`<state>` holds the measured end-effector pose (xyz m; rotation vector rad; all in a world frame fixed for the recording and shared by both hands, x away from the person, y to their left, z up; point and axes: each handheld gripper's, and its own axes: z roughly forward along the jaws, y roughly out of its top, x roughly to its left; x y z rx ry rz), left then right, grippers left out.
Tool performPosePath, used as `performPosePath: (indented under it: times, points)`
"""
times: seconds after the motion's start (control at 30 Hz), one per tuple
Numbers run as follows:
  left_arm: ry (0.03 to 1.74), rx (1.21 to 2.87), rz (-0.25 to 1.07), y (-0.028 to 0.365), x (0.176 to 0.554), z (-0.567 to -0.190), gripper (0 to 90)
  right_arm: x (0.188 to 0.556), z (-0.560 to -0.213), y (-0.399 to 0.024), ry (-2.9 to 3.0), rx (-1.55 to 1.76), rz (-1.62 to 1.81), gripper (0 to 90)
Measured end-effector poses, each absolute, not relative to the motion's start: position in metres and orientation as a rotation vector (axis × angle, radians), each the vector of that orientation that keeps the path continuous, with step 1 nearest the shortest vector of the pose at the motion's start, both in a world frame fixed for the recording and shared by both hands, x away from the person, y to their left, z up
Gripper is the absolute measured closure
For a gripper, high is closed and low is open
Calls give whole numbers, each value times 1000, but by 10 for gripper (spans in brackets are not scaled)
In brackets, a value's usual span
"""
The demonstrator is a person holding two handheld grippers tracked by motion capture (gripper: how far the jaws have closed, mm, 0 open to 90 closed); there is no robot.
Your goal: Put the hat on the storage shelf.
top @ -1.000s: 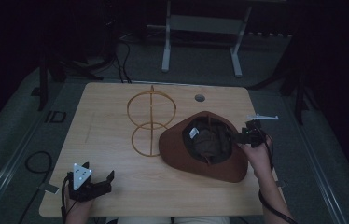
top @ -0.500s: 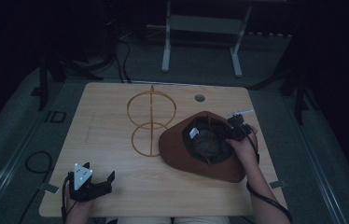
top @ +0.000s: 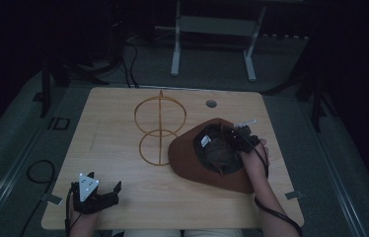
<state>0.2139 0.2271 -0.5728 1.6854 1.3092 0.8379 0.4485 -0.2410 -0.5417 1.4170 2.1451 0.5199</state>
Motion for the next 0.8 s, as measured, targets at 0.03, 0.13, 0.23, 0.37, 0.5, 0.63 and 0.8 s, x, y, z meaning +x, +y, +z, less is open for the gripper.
performPosePath:
  times: [0.03, 0.13, 0.23, 0.37, 0.5, 0.63, 0.8]
  points:
    - [1313, 1683, 837, 227, 214, -573, 32, 448, -543, -241, 2133, 1418, 516, 601]
    - [1313, 1682, 829, 227, 214, -573, 32, 446, -545, -240, 2100, 1389, 482, 750]
    - [1306, 1690, 860, 226, 214, -572, 33, 446, -544, -241, 2090, 1367, 445, 806]
    - [1300, 1677, 848, 227, 213, -569, 33, 444, -536, -247, 2076, 1398, 498, 839]
    - [1275, 1684, 865, 222, 210, -565, 32, 437, -516, -255, 2058, 1436, 617, 843]
    - [1241, 1685, 852, 215, 208, -557, 32, 425, -496, -263, 2032, 1443, 735, 844]
    - [1187, 1711, 804, 204, 206, -545, 32, 406, -469, -269, 1995, 1406, 857, 845]
